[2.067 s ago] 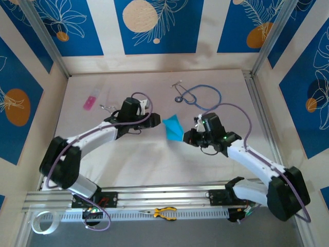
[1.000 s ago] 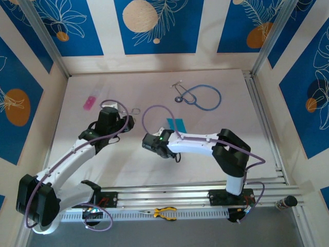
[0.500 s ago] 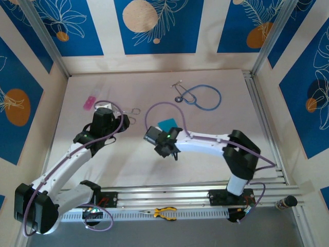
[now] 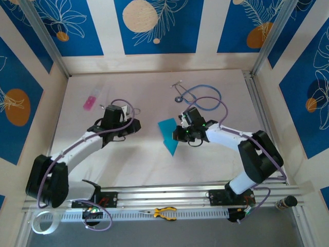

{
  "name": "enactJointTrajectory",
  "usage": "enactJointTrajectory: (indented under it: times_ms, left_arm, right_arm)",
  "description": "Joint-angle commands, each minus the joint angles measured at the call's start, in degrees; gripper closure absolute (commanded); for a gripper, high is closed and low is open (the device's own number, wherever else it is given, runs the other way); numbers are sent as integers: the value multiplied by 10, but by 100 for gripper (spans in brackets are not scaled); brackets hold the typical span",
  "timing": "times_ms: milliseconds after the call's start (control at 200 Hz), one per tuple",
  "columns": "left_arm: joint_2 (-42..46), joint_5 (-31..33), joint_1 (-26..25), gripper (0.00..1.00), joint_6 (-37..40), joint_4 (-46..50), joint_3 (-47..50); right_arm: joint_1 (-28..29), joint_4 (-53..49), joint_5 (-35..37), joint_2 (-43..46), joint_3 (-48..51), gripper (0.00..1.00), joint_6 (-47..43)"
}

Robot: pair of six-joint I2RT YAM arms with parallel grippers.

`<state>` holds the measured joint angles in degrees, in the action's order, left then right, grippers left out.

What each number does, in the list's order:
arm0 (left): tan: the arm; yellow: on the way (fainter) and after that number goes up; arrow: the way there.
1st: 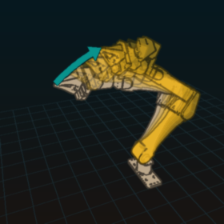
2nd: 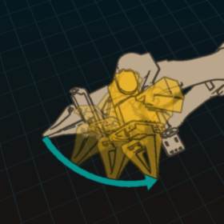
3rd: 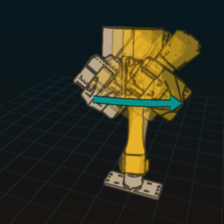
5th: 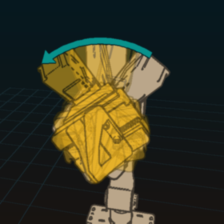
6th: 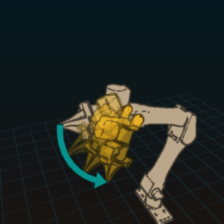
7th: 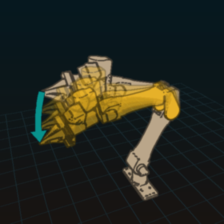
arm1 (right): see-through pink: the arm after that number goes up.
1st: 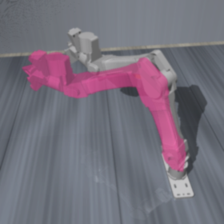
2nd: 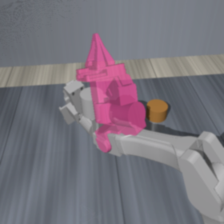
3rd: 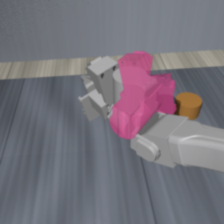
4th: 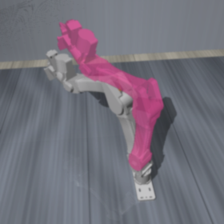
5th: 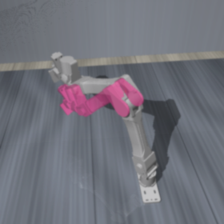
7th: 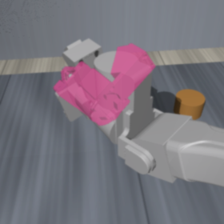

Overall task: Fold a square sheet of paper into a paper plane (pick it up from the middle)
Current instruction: Fold the wing for the fifth time at the center of the table.

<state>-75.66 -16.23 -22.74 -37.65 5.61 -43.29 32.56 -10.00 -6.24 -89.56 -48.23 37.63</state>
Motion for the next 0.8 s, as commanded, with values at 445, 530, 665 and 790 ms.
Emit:
enactJointTrajectory:
  times_ms: [445,530,665,790]
  left_arm:
    - [-125,-161,-10,79,-73,-113,-31]
    - [-147,-163,-22,81,-79,-116,-44]
    - [-188,-165,-44,85,-86,-108,-74]
    - [-224,-149,-61,89,-96,-100,-95]
  right_arm:
    - [21,24,-23,-115,-10,92,123]
    - [38,4,0,-120,-14,92,165]
    - [61,-29,37,-120,-21,92,233]
    - [78,-27,54,-113,-13,93,290]
